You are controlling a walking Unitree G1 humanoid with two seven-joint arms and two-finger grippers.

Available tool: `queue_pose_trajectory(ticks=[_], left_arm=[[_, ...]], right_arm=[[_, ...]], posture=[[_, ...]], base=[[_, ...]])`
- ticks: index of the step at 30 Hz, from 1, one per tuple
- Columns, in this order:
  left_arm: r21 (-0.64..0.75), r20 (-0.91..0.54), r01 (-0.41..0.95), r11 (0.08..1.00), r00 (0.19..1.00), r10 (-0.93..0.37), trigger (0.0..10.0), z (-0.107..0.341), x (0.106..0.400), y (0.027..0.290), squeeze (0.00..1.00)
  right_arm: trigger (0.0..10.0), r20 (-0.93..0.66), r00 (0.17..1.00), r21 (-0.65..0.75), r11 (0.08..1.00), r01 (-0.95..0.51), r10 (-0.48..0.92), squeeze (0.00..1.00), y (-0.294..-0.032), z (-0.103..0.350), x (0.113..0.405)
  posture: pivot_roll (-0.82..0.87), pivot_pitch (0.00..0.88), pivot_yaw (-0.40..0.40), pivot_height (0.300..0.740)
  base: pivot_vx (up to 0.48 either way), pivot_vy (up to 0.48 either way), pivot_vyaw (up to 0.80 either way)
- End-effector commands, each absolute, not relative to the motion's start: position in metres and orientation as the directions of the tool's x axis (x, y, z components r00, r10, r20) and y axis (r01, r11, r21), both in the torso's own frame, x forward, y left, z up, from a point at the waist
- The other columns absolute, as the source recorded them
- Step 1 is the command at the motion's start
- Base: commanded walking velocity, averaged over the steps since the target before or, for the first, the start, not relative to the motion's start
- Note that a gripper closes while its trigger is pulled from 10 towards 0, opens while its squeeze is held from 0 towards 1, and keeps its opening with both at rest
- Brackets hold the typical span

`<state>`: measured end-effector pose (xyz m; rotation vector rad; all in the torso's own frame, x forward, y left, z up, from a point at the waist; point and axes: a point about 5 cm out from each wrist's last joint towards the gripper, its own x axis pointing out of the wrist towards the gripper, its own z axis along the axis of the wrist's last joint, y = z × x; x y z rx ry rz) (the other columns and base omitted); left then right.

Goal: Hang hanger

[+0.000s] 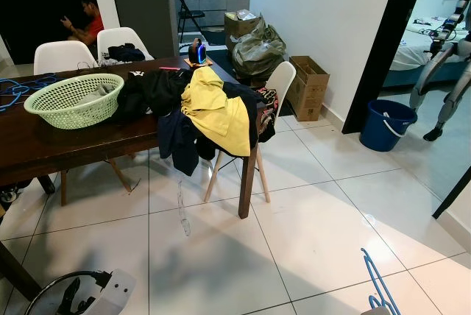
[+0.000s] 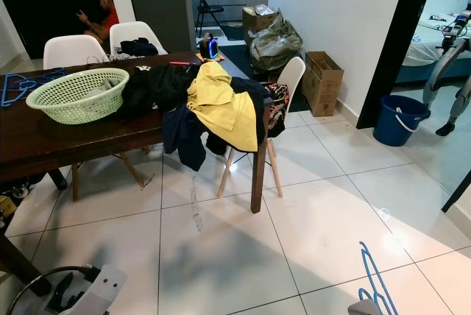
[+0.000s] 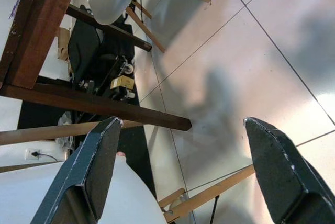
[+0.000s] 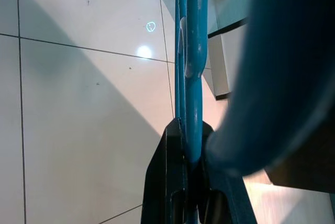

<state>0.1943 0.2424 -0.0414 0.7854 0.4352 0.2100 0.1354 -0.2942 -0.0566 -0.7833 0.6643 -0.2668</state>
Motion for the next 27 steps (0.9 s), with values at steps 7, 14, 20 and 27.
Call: queue_pose_trajectory(ticks=[7, 14, 20, 27], left_arm=[[0.726, -0.320, 0.000, 0.688, 0.885, 0.338, 10.0, -0.0440, 0.1941, 0.2405, 0.00], [0.726, -0.321, 0.001, 0.688, 0.885, 0.338, 10.0, -0.0440, 0.1949, 0.2401, 0.00], [0.726, -0.322, 0.001, 0.687, 0.884, 0.338, 10.0, -0.0439, 0.1951, 0.2403, 0.00], [0.727, -0.322, 0.001, 0.687, 0.884, 0.339, 10.0, -0.0439, 0.1949, 0.2406, 0.00]], right_arm=[[10.0, -0.459, 0.758, -0.723, 0.690, -0.015, -0.464, 0.00, -0.2959, -0.0565, 0.1363], [10.0, -0.459, 0.758, -0.723, 0.690, -0.016, -0.464, 0.00, -0.2960, -0.0564, 0.1370], [10.0, -0.459, 0.758, -0.723, 0.690, -0.016, -0.464, 0.00, -0.2957, -0.0564, 0.1373], [10.0, -0.459, 0.758, -0.723, 0.691, -0.016, -0.463, 0.00, -0.2954, -0.0566, 0.1371]], posture=[[0.00, 0.000, -0.008, 0.740], [0.01, 0.000, -0.009, 0.740], [0.00, 0.000, -0.009, 0.740], [0.00, 0.000, -0.008, 0.740]], base=[[0.000, 0.000, 0.00], [0.000, 0.000, 0.00], [0.000, 0.000, 0.00], [0.000, 0.000, 0.00]])
